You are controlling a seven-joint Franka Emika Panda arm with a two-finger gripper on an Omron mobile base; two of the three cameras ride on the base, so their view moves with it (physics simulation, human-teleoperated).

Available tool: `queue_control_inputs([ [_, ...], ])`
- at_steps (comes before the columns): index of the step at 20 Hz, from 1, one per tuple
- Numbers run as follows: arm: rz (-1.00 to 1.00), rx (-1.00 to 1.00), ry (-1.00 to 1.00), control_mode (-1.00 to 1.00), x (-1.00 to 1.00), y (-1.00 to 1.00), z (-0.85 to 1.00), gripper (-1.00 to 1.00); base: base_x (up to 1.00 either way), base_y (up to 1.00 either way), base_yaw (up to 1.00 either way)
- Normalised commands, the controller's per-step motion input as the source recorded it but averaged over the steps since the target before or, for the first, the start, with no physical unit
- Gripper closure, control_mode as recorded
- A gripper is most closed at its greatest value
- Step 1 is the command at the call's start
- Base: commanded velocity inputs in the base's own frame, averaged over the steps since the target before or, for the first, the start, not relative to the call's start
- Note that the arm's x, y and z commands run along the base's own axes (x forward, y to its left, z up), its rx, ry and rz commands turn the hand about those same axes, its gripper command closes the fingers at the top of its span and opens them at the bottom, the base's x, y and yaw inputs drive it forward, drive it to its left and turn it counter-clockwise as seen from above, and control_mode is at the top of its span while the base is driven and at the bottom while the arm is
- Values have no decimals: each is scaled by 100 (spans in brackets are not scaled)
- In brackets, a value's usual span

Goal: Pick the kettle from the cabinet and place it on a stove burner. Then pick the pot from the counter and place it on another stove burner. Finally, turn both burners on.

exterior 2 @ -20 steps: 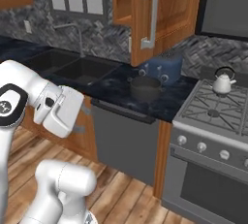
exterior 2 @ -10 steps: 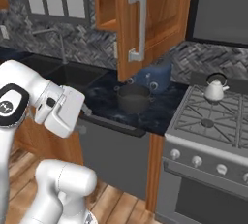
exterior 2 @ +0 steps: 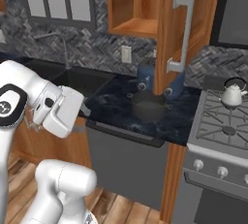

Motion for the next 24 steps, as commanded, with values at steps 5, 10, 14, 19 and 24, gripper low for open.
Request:
queue_control_inputs([
  [5,0,0,0,100,0,0,0,-100,68,15,-15],
  [10,0,0,0,100,0,0,0,-100,62,10,-14],
  [14,0,0,0,100,0,0,0,-100,57,10,-14],
  [19,0,0,0,100,0,0,0,-100,50,10,-14],
  [24,0,0,0,100,0,0,0,-100,12,2,-5],
])
